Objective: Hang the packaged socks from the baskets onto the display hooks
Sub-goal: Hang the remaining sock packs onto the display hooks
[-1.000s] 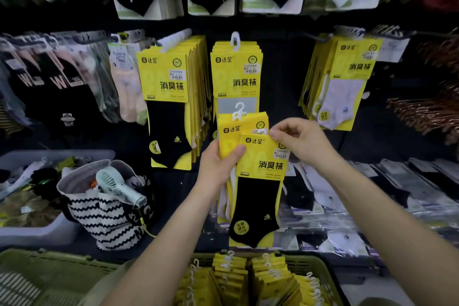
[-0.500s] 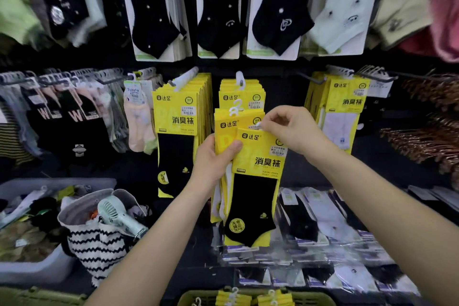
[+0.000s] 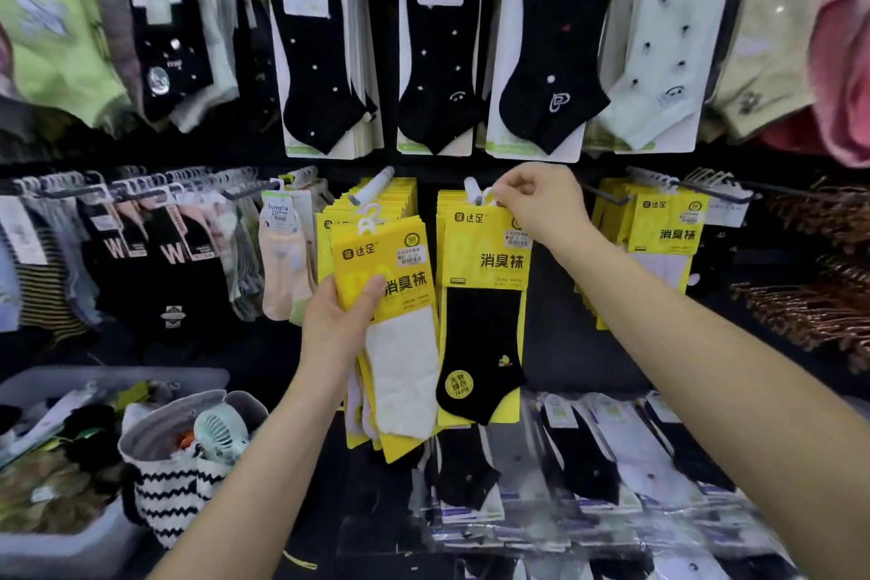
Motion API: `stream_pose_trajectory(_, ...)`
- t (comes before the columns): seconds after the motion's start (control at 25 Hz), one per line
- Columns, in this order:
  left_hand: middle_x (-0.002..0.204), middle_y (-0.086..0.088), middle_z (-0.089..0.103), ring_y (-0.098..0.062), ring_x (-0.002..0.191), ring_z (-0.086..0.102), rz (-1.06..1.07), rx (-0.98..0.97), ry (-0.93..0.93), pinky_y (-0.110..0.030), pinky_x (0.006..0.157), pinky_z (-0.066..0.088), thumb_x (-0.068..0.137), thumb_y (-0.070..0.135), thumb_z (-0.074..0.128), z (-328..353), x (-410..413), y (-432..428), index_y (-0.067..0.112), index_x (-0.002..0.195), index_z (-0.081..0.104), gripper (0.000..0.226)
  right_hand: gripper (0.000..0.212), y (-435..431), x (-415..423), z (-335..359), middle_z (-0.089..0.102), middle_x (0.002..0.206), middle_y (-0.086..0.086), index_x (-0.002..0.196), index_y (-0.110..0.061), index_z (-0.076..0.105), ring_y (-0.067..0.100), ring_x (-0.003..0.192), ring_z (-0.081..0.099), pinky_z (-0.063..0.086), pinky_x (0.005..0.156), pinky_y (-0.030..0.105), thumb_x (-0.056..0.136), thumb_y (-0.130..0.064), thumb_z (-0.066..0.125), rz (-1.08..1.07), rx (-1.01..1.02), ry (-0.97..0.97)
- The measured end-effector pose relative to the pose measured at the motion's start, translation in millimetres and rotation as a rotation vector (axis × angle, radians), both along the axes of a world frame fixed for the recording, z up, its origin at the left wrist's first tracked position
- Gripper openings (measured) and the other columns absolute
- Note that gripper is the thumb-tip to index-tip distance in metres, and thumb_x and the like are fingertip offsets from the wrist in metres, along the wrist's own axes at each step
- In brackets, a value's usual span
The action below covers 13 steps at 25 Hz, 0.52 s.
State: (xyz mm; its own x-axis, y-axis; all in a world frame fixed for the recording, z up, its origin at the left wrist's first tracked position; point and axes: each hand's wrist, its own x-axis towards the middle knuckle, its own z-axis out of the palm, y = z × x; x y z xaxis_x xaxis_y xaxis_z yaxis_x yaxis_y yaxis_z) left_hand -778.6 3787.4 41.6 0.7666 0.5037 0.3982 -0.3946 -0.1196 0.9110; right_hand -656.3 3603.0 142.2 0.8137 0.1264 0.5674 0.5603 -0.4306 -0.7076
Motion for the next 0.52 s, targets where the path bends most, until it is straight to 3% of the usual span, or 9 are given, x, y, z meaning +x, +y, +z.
stream_pose_trajectory(0.16,0.11,0.004,0.067,-0.011,0.099,0.065,-0.003,0.044,-0.027,-0.027,0.08,0.052,0.089,0.023,0.061,1,-7,6,0.036,0.099,0.056,0.017,0.011,13,6,-6,0.066,0.078,-0.012,0.076,-0.026,0.067,0.006,0.08,0.062,0.051,0.07,0.028,0.085,-0.026,0.062,-0.058,-0.098,-0.011)
stream_pose_trajectory(0.4,0.098,0.011,0.069,-0.003,0.089,0.067,0.044,0.078,0.011,-0.013,0.063,0.05,0.086,0.028,0.064,8,-5,14,0.027,0.1,0.061,0.015,0.012,12,9,-3,0.067,0.085,-0.008,0.08,-0.024,0.071,0.01,0.081,0.06,0.051,0.07,0.031,0.086,-0.028,0.061,-0.072,-0.173,-0.016)
stream_pose_trajectory(0.52,0.095,0.008,0.071,-0.004,0.084,0.068,0.059,0.075,0.002,-0.015,0.063,0.052,0.084,0.024,0.067,10,-4,16,0.027,0.096,0.062,0.013,0.013,12,6,-1,0.065,0.089,-0.006,0.087,-0.021,0.069,0.014,0.085,0.061,0.052,0.073,0.035,0.088,-0.026,0.057,-0.103,-0.223,-0.043)
